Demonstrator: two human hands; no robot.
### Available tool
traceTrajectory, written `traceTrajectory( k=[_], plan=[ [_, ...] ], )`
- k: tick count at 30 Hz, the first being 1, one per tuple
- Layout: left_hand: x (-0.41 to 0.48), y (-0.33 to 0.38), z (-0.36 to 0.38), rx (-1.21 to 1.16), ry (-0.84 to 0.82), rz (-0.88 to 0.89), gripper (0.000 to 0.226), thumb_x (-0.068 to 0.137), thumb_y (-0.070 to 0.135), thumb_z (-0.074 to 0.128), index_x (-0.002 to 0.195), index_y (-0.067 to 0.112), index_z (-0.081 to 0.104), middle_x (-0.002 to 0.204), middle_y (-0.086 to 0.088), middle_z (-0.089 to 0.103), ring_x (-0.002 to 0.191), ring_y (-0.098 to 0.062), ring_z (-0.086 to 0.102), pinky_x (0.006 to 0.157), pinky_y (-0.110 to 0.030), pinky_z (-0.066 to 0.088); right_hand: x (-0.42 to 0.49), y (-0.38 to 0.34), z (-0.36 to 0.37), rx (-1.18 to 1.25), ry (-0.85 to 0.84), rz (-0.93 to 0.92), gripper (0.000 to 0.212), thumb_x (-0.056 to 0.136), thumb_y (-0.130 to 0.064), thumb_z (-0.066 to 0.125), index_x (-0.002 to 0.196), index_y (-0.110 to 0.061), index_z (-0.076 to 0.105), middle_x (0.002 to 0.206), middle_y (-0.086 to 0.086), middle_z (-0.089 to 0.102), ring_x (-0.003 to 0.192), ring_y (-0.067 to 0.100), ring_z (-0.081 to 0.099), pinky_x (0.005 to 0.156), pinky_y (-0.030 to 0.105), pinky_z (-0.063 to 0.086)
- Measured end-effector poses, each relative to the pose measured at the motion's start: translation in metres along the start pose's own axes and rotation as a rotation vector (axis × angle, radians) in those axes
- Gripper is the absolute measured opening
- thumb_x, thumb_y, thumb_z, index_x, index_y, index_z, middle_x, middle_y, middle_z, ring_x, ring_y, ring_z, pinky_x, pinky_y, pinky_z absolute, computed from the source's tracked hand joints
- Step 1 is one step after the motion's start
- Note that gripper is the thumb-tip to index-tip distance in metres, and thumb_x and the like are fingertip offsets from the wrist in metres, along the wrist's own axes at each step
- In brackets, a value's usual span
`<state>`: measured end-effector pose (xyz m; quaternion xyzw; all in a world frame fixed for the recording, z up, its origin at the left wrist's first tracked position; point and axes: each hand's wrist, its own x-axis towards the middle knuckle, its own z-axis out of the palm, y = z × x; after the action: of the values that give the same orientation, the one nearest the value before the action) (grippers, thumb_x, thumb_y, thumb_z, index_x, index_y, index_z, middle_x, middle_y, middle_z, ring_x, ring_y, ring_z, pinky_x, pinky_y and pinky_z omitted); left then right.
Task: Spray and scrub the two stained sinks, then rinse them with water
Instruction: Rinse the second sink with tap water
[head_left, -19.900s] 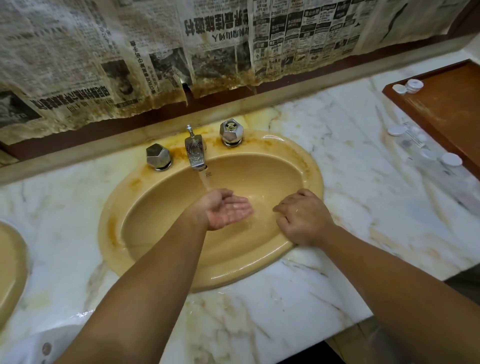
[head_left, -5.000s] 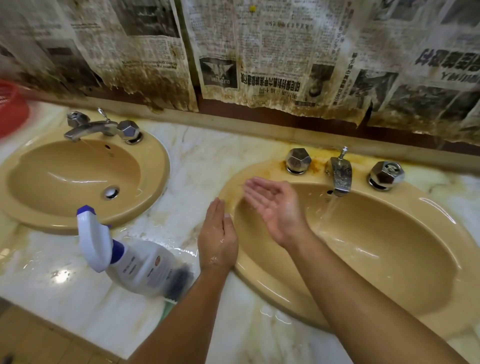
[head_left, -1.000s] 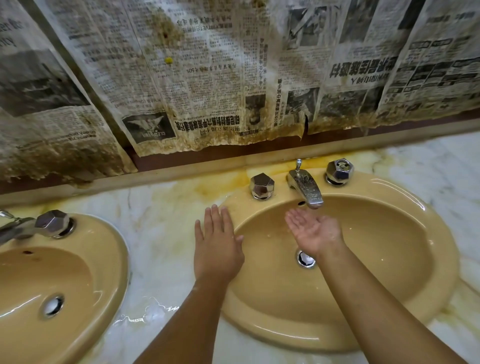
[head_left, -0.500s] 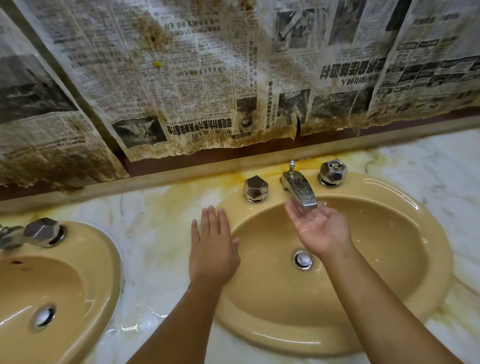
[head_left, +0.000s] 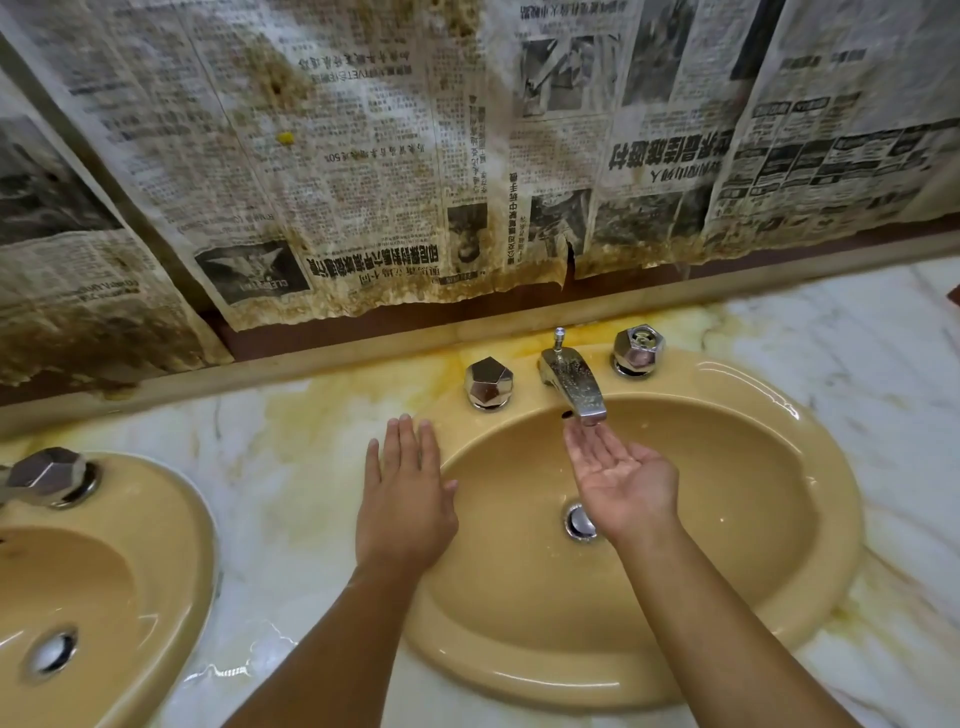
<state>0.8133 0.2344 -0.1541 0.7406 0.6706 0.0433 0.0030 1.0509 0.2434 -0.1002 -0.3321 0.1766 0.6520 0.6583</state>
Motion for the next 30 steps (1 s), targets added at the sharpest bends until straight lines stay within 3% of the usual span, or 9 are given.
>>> traceTrajectory(
  k=[4,8,11,14,18,23,25,27,30],
  plan=[
    [0.002,-0.001,-0.001,-0.129,-0.022,0.142,0.065,0.102,0.023,0.049,0.16,0.004,0.026,0.168,-0.015,0.023,0.157,-0.028,0.013,0.129,-0.041,0.005,-0.012,-0.013,0.001,-0.087,-0.016,0.01,0.044,0.106,-0.019,0.03,0.122,0.013,0.056,0.123,0.032,0.066,0.119,0.045,0.064,0.109,0.052,0.048],
    [-0.007,0.015,-0.01,-0.321,0.12,0.022,0.05,0.097,0.01,0.06,0.146,0.002,0.052,0.154,-0.015,0.048,0.147,-0.031,0.038,0.124,-0.034,0.023,-0.015,-0.024,0.002,-0.2,-0.016,0.054,0.04,0.106,-0.017,0.036,0.128,0.01,0.056,0.124,0.03,0.067,0.119,0.041,0.065,0.105,0.05,0.051],
    [-0.005,0.042,-0.013,-0.429,0.195,0.026,0.038,0.09,0.009,0.059,0.128,0.005,0.065,0.133,-0.011,0.06,0.125,-0.031,0.056,0.11,-0.025,0.032,-0.011,-0.028,0.005,-0.293,-0.026,0.107,0.035,0.106,-0.016,0.041,0.126,0.01,0.056,0.125,0.03,0.066,0.117,0.041,0.065,0.105,0.049,0.051],
    [0.008,0.056,-0.009,-0.319,0.167,0.01,0.045,0.095,0.023,0.048,0.138,0.011,0.056,0.142,-0.008,0.052,0.133,-0.03,0.048,0.115,-0.04,0.032,-0.003,-0.029,0.011,-0.312,-0.006,0.154,0.026,0.106,-0.015,0.041,0.111,0.004,0.056,0.121,0.03,0.066,0.114,0.041,0.066,0.103,0.052,0.052],
    [0.026,0.064,-0.006,-0.142,-0.025,-0.111,0.061,0.11,0.041,0.021,0.164,0.015,0.011,0.172,-0.004,0.01,0.159,-0.023,0.003,0.128,-0.045,0.004,0.011,-0.037,0.016,-0.311,-0.043,0.26,0.017,0.103,-0.01,0.041,0.101,0.0,0.055,0.12,0.032,0.066,0.106,0.044,0.07,0.093,0.052,0.059],
    [0.035,0.058,0.003,-0.079,-0.023,-0.106,0.058,0.111,0.035,0.019,0.163,0.011,0.017,0.171,-0.005,0.013,0.158,-0.023,0.007,0.127,-0.048,0.011,0.01,-0.064,0.019,-0.39,-0.069,0.44,0.034,0.101,-0.006,0.04,0.123,0.014,0.056,0.128,0.033,0.064,0.114,0.045,0.067,0.084,0.056,0.06],
    [0.034,0.055,0.01,-0.044,0.01,-0.095,0.06,0.108,0.035,0.019,0.162,0.01,0.022,0.17,-0.007,0.018,0.158,-0.024,0.011,0.127,-0.049,0.015,0.006,-0.085,0.026,-0.461,-0.081,0.322,0.038,0.101,-0.008,0.039,0.122,0.018,0.057,0.125,0.035,0.065,0.115,0.043,0.067,0.083,0.051,0.062],
    [0.034,0.056,0.014,-0.016,0.002,-0.1,0.061,0.107,0.035,0.018,0.162,0.009,0.021,0.17,-0.007,0.017,0.158,-0.023,0.009,0.127,-0.049,0.013,0.001,-0.098,0.039,-0.552,-0.134,0.036,0.036,0.102,-0.01,0.041,0.116,0.015,0.062,0.119,0.031,0.069,0.112,0.038,0.07,0.088,0.043,0.063],
    [0.036,0.059,0.016,0.013,0.023,-0.101,0.06,0.107,0.034,0.02,0.161,0.007,0.023,0.169,-0.009,0.019,0.158,-0.025,0.012,0.127,-0.048,0.012,-0.013,-0.088,0.063,-1.101,-0.475,-0.307,0.033,0.105,-0.012,0.043,0.106,-0.003,0.075,0.11,0.012,0.077,0.107,0.018,0.073,0.096,0.028,0.055]
  ],
)
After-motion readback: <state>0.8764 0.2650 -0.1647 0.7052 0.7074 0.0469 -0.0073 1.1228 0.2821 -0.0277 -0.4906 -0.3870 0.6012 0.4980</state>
